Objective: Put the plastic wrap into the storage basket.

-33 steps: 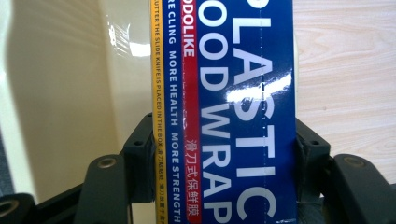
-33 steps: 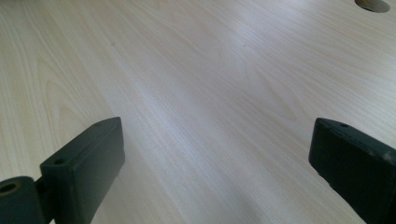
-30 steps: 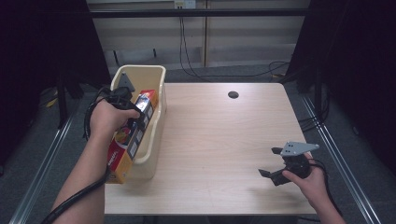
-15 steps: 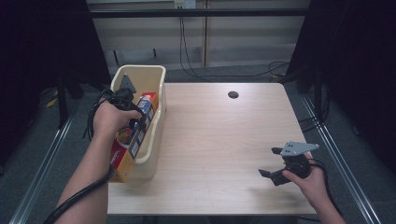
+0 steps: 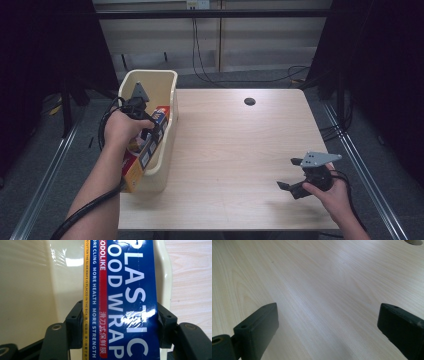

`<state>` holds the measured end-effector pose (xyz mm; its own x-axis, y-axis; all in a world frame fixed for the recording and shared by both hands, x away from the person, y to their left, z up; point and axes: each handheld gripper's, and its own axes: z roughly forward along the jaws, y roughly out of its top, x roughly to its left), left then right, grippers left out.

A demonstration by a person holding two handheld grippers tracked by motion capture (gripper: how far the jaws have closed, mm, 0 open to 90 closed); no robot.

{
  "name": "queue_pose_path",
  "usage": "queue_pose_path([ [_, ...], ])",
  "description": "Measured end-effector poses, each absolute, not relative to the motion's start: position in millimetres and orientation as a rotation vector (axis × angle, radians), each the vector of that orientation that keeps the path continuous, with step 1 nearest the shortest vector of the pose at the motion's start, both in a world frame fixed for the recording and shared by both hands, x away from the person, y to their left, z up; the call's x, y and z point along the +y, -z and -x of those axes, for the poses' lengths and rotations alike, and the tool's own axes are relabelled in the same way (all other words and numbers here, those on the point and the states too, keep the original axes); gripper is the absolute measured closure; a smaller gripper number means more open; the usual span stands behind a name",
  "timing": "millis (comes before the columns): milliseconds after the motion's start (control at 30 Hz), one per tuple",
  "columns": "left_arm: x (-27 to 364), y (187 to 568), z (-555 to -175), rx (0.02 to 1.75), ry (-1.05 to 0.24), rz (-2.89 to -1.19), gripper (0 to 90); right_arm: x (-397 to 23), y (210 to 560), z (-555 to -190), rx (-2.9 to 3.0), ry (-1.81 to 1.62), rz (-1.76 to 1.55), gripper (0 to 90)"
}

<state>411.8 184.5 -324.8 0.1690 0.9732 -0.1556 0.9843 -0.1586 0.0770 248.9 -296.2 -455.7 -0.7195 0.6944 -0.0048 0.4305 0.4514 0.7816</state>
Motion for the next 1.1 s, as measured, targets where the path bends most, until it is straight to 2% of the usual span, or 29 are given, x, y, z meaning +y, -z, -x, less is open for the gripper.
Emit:
queue_pose_path([
  [767, 190, 337, -416, 1.951, 0.149, -2.27, 38.4, -295, 456, -250, 2.384, -1.145, -0.951, 3.5],
  [867, 191, 327, -417, 1.952, 0.114, -2.198, 37.4, -295, 457, -250, 2.39, -1.145, -0.946, 3.5],
  [1100, 190, 305, -413, 1.908, 0.082, -2.2, 37.9, -293, 456, -250, 2.398, -1.143, -0.943, 3.5],
])
